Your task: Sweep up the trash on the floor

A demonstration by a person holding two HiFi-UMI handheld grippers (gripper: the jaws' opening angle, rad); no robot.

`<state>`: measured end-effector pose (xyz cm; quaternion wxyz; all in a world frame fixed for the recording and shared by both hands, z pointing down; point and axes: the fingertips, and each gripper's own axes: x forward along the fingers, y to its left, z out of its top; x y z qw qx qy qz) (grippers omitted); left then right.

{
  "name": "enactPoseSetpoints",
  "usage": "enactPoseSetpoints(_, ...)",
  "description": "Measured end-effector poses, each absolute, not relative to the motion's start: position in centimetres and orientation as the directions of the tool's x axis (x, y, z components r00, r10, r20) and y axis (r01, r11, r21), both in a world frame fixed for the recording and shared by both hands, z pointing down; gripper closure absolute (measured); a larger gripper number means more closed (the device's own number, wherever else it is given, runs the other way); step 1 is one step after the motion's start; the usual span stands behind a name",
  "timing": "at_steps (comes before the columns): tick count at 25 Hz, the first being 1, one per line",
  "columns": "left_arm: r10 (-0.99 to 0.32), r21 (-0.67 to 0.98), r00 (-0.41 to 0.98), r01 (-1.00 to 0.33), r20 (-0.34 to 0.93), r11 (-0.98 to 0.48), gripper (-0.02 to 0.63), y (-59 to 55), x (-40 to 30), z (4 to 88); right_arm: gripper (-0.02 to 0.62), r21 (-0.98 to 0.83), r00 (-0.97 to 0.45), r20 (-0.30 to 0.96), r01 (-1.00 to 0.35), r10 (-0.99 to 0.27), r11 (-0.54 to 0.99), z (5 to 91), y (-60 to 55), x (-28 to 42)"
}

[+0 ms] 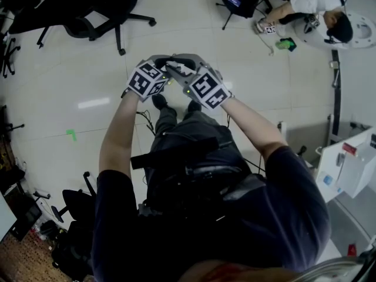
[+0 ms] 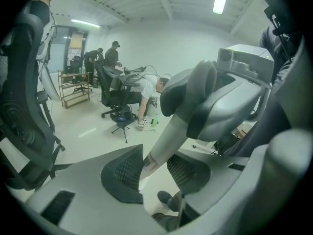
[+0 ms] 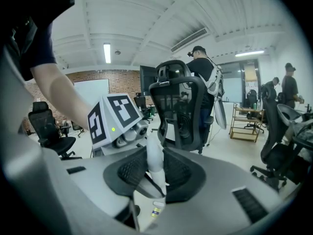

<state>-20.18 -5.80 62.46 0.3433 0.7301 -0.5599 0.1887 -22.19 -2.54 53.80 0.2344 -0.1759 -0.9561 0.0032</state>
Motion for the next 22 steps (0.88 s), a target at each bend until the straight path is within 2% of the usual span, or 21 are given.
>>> enactPoseSetpoints(5, -0.67, 0.269, 0.314, -0.947, 0.673, -0.174, 0.463, -6.1, -19.1, 61.9, 0.483, -0.095, -0.835, 0.425, 0.344, 0.351, 0.934, 53.2, -3.0, -21.4)
enactPoseSetpoints(11, -0.686, 0.096, 0.179, -0.983, 0.706, -0.158, 0.497, -6.9, -20.9, 61.9, 0.483, -0.08, -0.846, 0.39, 0.361, 0.362, 0.929, 53.0, -4.1, -22.9)
enactPoseSetpoints(22, -0.727, -0.009, 0.048, -0.997, 0.685, -0.074, 0.505, -5.2, -25.0, 60.3, 0.484, -0.03, -0.811, 0.346, 0.494, 0.473, 0.869, 51.3, -1.8, -26.7)
